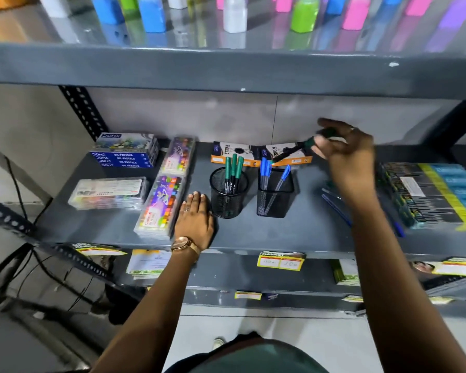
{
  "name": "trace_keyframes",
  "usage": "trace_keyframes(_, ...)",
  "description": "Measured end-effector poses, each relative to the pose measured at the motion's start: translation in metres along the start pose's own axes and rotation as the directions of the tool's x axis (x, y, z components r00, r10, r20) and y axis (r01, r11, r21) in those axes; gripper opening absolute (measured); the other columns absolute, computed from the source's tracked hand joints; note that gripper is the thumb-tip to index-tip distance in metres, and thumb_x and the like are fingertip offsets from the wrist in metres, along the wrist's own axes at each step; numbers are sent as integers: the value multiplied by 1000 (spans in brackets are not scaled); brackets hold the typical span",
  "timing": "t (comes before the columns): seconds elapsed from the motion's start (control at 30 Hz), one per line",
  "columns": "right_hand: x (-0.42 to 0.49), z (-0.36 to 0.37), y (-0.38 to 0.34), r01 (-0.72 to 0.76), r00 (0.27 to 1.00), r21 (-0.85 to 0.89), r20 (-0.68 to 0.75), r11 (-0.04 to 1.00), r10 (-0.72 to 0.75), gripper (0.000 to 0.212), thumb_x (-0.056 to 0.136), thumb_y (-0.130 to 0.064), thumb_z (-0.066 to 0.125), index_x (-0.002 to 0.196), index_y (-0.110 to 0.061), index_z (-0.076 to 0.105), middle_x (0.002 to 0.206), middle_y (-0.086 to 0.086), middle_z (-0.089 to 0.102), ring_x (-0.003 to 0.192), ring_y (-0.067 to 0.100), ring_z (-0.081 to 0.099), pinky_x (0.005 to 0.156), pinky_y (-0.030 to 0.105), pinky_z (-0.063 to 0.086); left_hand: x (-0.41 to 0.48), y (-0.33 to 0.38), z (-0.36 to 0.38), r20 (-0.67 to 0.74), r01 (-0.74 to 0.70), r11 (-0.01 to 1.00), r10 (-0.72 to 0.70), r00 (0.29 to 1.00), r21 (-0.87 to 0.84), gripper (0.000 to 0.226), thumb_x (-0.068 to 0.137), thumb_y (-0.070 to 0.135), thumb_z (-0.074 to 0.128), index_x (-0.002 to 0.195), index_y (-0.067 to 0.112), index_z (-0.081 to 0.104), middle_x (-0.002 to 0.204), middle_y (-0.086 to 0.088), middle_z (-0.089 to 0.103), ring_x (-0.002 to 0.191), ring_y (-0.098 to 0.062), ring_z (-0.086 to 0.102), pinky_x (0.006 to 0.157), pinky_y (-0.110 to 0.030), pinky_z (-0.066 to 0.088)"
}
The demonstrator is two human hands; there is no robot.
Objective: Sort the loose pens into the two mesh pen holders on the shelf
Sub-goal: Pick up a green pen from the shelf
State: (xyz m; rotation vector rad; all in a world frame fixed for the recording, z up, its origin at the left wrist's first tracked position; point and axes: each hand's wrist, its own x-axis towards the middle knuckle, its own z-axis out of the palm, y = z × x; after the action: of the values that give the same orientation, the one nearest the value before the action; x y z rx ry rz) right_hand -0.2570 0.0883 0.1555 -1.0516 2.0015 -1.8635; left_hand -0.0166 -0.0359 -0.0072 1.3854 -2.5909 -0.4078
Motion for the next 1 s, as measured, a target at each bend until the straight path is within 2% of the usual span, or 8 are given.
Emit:
trace_keyframes(0.07,5,33,-8,-9,998,51,70,999,5,36,90,2,61,125,-6,61,97,8,66,80,15,67,74,28,61,1,-2,1,-8,-5,1000,5,1000,-10,58,95,29,28,147,5,21,158,-16,20,148,-27,14,124,-39,9)
trace_keyframes(0.13,7,61,-11,9,991,67,134,998,-18,41,88,7,61,127,-6,57,98,8,64,82,16,66,78,31,62,1,-2,1,-14,-12,1000,12,1000,-17,57,96,28,32,147,5,21,158,-16,20,148,-27,14,124,-38,9)
trace_keyframes(0.33,-3,128,12,24,970,-202,240,979,26,25,87,-7,68,110,-7,58,108,19,68,87,24,69,79,38,62,1,-4,2,-23,-8,999,7,1000,-43,57,96,28,32,147,6,21,158,-14,20,148,-25,14,124,-37,7)
trace_keyframes(0.43,-11,146,23,74,963,-304,268,950,10,22,85,-4,69,106,-5,61,102,18,69,88,34,69,80,50,59,1,-4,2,-22,-1,999,0,1000,-44,58,96,29,32,147,6,20,158,-14,19,148,-24,13,124,-36,7)
trace_keyframes(0.67,-19,161,30,192,948,-549,317,813,-11,26,81,-19,76,104,-12,67,113,10,62,93,29,68,81,35,56,1,-4,3,-18,4,999,-4,1000,-39,58,96,30,31,147,6,19,159,-14,18,148,-24,12,124,-36,7)
trace_keyframes(0.77,-22,160,27,229,943,-610,333,759,-17,31,86,-24,70,115,-12,65,119,12,56,101,34,65,84,40,54,2,-4,4,-30,-1,999,-1,1000,-44,58,95,31,32,147,7,21,158,-14,20,148,-24,13,123,-36,7)
trace_keyframes(0.87,-27,144,25,221,959,-590,276,777,-63,35,92,-31,61,120,-11,62,122,13,54,102,36,63,87,45,54,3,-4,6,-33,8,999,-9,999,-47,58,95,31,34,146,8,24,158,-13,22,148,-24,15,122,-36,8)
trace_keyframes(1.0,-37,89,37,87,993,-560,-16,824,-115,21,91,-28,60,104,-12,65,118,12,60,98,31,64,79,38,53,4,-2,9,-17,24,1000,-24,1000,1,60,93,32,34,146,7,23,158,-14,21,148,-27,15,122,-37,9)
